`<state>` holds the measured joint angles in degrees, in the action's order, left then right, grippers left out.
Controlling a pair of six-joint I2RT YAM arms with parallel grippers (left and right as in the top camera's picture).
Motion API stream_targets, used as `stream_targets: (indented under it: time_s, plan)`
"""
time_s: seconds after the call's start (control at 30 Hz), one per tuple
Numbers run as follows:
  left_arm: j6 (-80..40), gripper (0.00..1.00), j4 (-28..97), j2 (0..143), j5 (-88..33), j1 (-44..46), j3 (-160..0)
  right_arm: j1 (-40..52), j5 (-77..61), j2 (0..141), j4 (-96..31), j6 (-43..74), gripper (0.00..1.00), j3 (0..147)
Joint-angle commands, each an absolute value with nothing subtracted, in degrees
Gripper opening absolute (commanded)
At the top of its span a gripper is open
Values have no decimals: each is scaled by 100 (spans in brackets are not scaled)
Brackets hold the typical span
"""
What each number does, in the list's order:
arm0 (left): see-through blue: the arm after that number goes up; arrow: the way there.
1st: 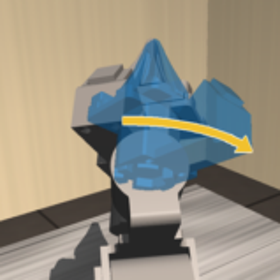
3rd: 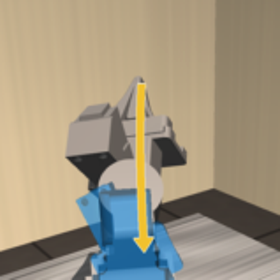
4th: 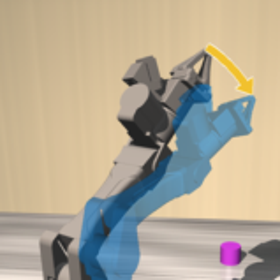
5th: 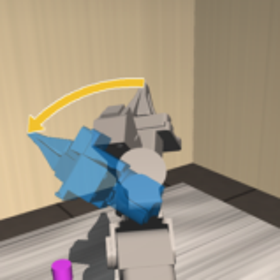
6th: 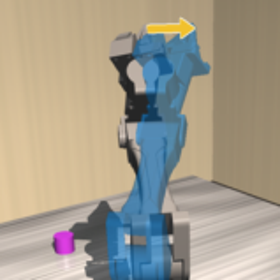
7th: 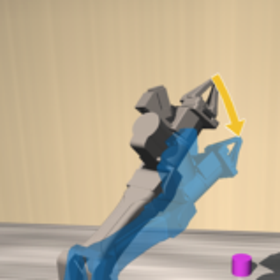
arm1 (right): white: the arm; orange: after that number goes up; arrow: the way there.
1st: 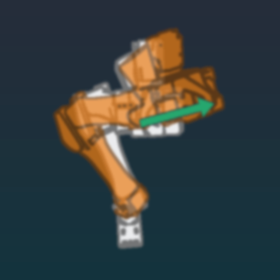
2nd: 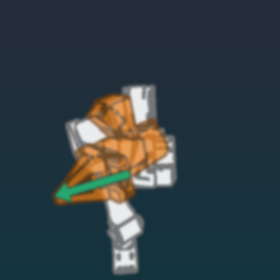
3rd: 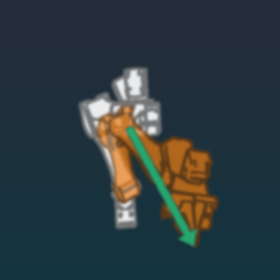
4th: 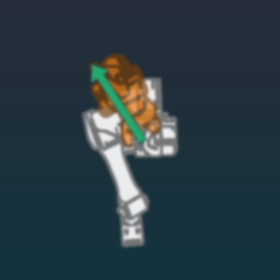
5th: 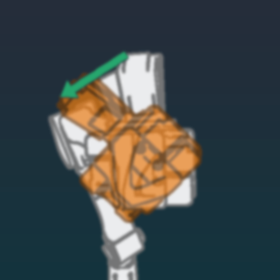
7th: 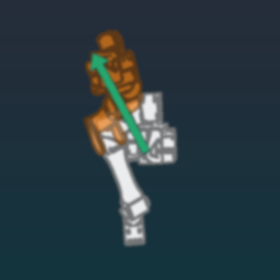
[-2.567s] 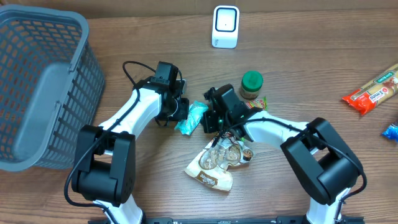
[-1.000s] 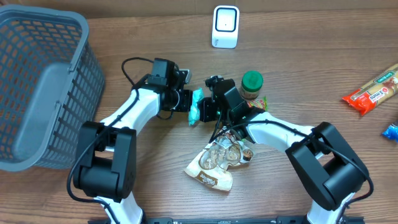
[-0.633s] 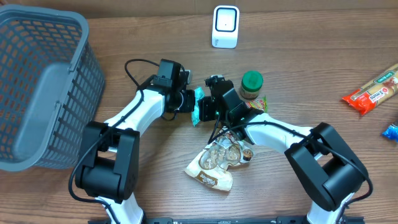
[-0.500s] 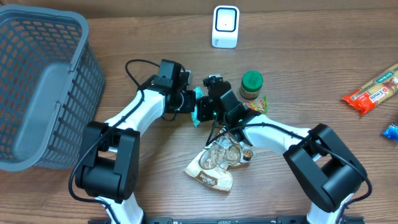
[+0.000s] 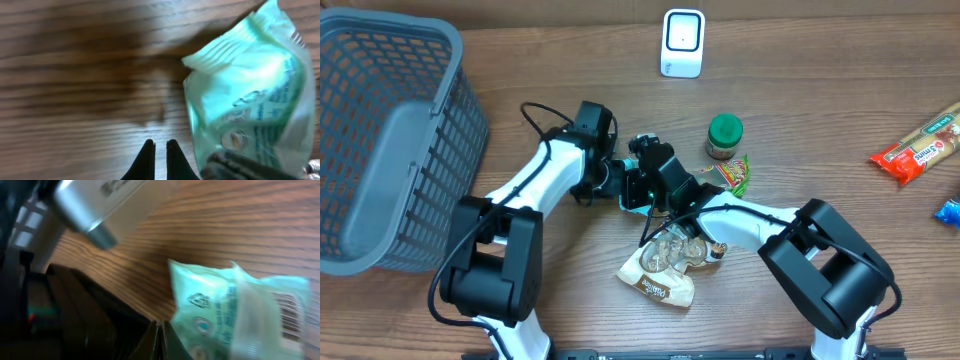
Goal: Scan the item barcode
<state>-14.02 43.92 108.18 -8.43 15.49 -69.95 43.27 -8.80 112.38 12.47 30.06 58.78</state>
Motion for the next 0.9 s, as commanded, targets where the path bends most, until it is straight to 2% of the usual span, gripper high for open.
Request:
stream_targets:
  time_s: [0.0, 0.47, 0.73, 0.87]
  plan:
    - [-1299, 4, 4563, 10733, -1184, 1461, -7599, 4582, -1199, 11380, 1345, 2919, 4, 6093]
    - [-1066, 4, 5566, 10718, -961, 696, -8300, 4038, -1094, 11076, 799, 2808, 4, 6252]
    - [-1076, 4, 6049, 10718, -858, 679, -8298, 3072, 228, 9583, -690, 2805, 4, 6252]
    - [-1094, 4, 6114, 10718, -991, 679, -8298, 2628, 202, 8864, -1068, 2517, 4, 6252]
